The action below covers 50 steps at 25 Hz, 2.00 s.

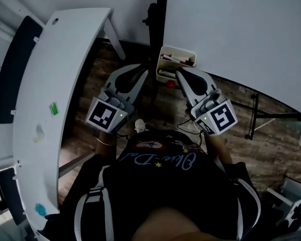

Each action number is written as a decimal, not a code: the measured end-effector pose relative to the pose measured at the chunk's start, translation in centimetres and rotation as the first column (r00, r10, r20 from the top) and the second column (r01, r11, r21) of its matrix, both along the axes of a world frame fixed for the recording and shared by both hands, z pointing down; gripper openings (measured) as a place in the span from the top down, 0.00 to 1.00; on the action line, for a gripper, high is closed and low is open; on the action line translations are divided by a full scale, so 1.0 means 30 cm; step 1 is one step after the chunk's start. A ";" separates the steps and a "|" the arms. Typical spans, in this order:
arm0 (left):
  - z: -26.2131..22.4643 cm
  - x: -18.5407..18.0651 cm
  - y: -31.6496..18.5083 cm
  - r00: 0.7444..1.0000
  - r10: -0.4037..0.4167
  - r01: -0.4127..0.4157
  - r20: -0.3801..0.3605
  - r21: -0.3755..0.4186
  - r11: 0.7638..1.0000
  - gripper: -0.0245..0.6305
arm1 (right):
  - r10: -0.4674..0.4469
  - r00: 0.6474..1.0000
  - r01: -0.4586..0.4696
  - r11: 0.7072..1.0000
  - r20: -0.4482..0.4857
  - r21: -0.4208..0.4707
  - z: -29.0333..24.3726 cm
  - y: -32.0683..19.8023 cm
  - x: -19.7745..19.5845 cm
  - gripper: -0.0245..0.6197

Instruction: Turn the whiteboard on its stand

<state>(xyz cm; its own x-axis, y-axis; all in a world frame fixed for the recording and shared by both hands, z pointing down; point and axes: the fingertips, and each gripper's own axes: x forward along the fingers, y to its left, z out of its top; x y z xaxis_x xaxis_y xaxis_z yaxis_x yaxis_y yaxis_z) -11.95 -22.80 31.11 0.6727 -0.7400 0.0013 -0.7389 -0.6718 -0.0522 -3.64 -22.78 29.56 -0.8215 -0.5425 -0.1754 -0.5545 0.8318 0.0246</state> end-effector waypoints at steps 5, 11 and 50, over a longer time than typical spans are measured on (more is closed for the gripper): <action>0.002 -0.004 -0.056 0.998 0.070 -0.070 -0.006 0.003 0.998 0.88 | 0.071 0.997 -0.071 0.997 -0.010 0.001 -0.005 -0.028 -0.015 0.91; 0.012 -0.016 -0.110 0.990 0.138 -0.138 -0.012 -0.009 0.990 0.86 | 0.142 0.989 -0.142 0.990 -0.033 0.003 -0.008 -0.036 -0.039 0.91; 0.105 0.041 -0.378 0.863 0.506 -0.506 -0.006 -0.035 0.862 0.61 | 0.474 0.873 -0.479 0.878 -0.120 -0.018 0.008 -0.146 -0.196 0.87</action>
